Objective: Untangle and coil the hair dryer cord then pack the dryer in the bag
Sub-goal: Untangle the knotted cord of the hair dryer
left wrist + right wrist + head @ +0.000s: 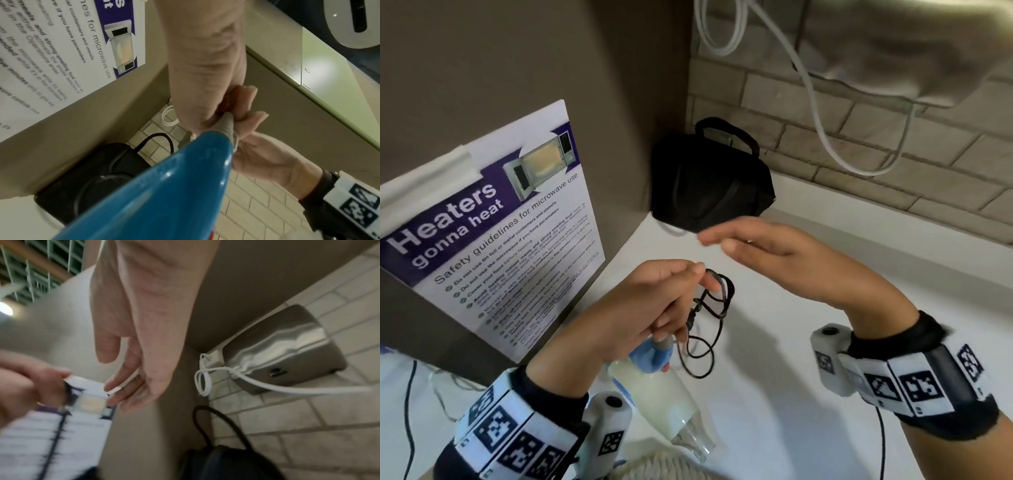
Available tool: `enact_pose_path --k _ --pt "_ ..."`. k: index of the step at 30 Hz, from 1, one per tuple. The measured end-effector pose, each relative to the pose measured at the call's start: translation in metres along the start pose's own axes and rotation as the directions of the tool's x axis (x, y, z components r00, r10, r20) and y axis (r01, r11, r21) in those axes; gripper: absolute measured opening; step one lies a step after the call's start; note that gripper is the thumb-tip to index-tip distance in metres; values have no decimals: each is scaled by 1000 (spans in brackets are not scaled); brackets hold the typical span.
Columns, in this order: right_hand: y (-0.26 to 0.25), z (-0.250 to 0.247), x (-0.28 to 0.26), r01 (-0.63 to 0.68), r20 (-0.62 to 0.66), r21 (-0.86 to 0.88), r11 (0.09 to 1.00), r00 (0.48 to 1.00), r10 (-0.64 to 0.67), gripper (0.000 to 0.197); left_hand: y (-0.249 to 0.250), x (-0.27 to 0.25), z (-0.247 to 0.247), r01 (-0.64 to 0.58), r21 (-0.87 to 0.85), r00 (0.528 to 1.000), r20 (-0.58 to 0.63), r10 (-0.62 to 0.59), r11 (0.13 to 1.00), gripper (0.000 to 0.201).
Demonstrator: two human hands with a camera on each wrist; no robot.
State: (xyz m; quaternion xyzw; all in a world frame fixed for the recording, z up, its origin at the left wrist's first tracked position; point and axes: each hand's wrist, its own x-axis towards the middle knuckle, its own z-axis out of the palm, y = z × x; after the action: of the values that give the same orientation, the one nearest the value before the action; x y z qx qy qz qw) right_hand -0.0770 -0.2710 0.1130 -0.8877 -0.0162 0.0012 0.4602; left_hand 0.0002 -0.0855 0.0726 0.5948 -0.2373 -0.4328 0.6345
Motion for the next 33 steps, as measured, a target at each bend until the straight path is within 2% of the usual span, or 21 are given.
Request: enact_pose_path --k 1,3,4,8,10,13,15,17,21,23,25,29,31,33 --pt "-6 6 2 4 71 74 997 997 -10 31 0 1 0 -4 7 1000 19 4 1000 30" --pt "-13 13 6 0 146 76 997 989 -11 34 -1 0 -2 -27 -14 999 44 27 1000 26" --pt "-14 13 6 -7 165 65 998 986 -4 33 -2 -1 -3 -41 -37 998 50 43 998 26" --pt "-4 11 3 -71 213 208 976 977 26 28 -5 -5 -9 -104 -45 991 76 107 994 33" --pt "6 13 3 -100 226 179 979 972 58 23 -6 -6 -10 -145 -15 986 83 146 989 32" --pt "34 19 5 -169 216 63 984 965 152 25 -6 -7 -12 -194 -21 977 91 195 981 29" --pt "55 24 4 -248 175 86 965 957 231 30 -5 -8 -14 -201 -55 975 83 205 978 28" --pt "76 26 -1 -319 137 116 941 943 303 30 -4 -9 -16 -190 -87 976 93 198 978 30" --pt "91 23 -10 -393 104 -2 920 914 391 22 0 -8 -16 -159 -167 978 108 179 973 31" --pt "79 19 -11 -357 105 28 934 930 352 17 3 -6 -15 -139 -196 985 76 157 971 31" --pt "58 12 -12 -280 90 141 950 959 269 12 4 -2 -12 -129 -162 990 40 138 978 33" --pt "3 1 -12 -107 114 294 950 991 76 19 4 5 -5 -144 -108 987 53 151 984 31" --pt "-12 6 -9 -49 67 272 961 997 31 18 3 6 -4 -168 -120 983 59 176 978 31" --pt "-12 13 -5 -16 -15 218 976 1000 20 28 2 6 -5 -193 -139 977 61 203 971 30"
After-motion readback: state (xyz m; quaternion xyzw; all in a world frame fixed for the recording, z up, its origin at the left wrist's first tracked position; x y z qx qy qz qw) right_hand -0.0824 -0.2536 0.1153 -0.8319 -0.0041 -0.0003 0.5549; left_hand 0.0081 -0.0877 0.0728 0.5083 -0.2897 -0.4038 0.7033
